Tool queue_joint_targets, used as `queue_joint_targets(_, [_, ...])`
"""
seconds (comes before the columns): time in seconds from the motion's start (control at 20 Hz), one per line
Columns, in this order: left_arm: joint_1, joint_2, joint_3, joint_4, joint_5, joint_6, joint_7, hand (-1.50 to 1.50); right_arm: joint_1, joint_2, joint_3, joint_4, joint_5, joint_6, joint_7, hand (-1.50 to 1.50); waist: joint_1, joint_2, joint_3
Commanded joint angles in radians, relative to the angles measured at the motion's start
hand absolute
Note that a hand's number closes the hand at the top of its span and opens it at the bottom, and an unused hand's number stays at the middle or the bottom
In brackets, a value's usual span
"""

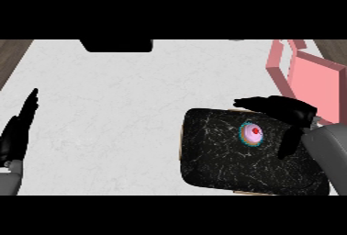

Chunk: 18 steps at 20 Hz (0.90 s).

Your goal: Pick the cupcake from the tray and place it in the cardboard box

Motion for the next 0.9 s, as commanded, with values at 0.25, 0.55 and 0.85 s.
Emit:
queue_joint_targets(0.25, [0.008, -0.042, 0.029, -0.054, -0.061, 0.0, 0.047, 0.0, 0.109, 0.017, -0.048, -0.226, -0.011, 0.107, 0.027, -1.5, -0.003, -0.001, 0.0])
queue_joint_targets(0.55, [-0.009, -0.028, 0.052, -0.062, -0.068, -0.062, 0.083, 0.0, 0.105, 0.051, -0.006, -0.218, 0.095, 0.111, 0.12, -1.5, 0.0, 0.0, 0.0])
queue_joint_targets(0.85, [0.008, -0.068, 0.087, -0.011, -0.078, -0.076, -0.021, 0.0, 0.089, 0.14, -0.001, -0.095, 0.19, 0.04, 0.136, -1.5, 0.003, 0.001, 0.0])
